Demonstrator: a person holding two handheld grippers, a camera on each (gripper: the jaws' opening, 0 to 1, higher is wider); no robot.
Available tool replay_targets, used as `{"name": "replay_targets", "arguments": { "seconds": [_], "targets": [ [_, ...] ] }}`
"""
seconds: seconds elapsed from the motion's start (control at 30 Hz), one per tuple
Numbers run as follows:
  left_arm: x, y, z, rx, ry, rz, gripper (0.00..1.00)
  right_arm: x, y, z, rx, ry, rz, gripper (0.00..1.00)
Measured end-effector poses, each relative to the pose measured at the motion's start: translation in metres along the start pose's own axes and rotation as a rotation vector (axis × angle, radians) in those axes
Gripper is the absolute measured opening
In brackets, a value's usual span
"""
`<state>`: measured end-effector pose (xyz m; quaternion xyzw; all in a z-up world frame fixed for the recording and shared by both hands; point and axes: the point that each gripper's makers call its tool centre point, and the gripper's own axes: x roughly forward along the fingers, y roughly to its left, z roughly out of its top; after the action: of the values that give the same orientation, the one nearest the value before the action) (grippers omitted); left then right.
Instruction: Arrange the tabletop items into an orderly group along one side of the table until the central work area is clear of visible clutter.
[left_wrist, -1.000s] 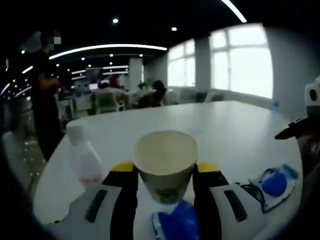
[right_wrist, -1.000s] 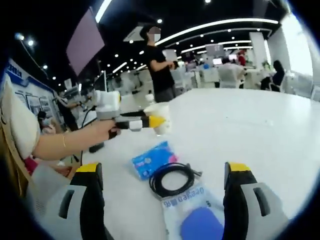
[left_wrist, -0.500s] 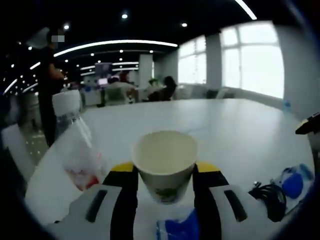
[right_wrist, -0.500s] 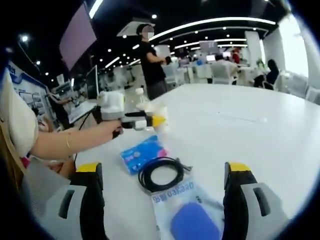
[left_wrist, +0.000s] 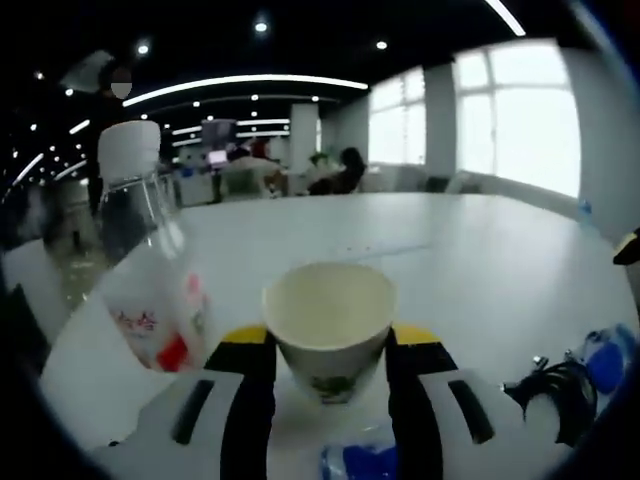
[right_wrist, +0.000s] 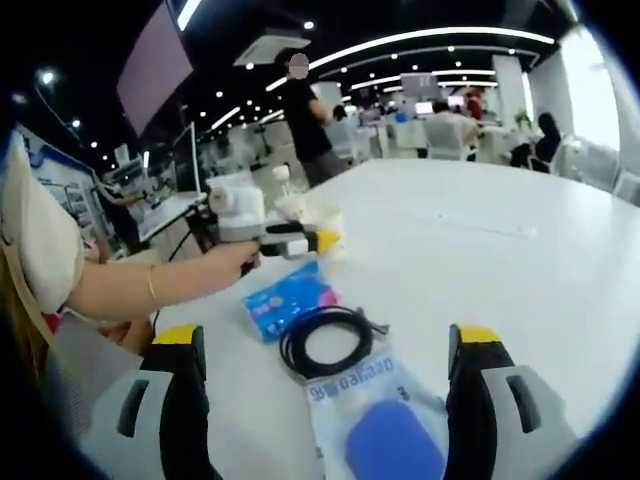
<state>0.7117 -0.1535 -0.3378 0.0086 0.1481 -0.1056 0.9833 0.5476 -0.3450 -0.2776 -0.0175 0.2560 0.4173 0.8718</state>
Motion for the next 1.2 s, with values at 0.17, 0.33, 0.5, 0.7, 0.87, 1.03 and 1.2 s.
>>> {"name": "replay_targets", "arguments": {
  "seconds": [0.17, 0.33, 0.5, 0.7, 0.87, 1.03, 1.2],
  "targets": [
    [0.004, -0.004, -0.004, 0.014, 0.011, 0.000, 0.40, -0.001, -0.002, -0.001, 0.007, 0.004, -0.006, 0.99],
    [0.006, -0.004, -0.007, 0.054, 0.021, 0.006, 0.41, -0.001, -0.002, -0.002, 0.006, 0.011, -0.005, 0.99],
    [0.006, -0.004, -0.008, 0.038, 0.023, 0.010, 0.41, -0.001, -0.002, -0.004, 0.011, 0.018, -0.009, 0.97],
    [0.006, -0.002, -0.005, -0.012, 0.009, 0.005, 0.42, -0.001, 0.000, 0.000, 0.012, 0.002, -0.006, 0.98],
    [0.004, -0.002, 0.005, -0.001, -0.019, 0.007, 0.49, 0.000, 0.000, -0.001, 0.004, 0.011, -0.009, 0.99],
    [0.002, -0.003, 0.004, 0.002, -0.003, -0.006, 0.51, -0.001, 0.000, 0.000, 0.004, 0.005, -0.009, 0.99],
    [-0.007, -0.009, 0.014, 0.008, -0.009, -0.021, 0.60, -0.001, -0.001, -0.001, 0.000, 0.014, -0.013, 0.99]
  ]
}}
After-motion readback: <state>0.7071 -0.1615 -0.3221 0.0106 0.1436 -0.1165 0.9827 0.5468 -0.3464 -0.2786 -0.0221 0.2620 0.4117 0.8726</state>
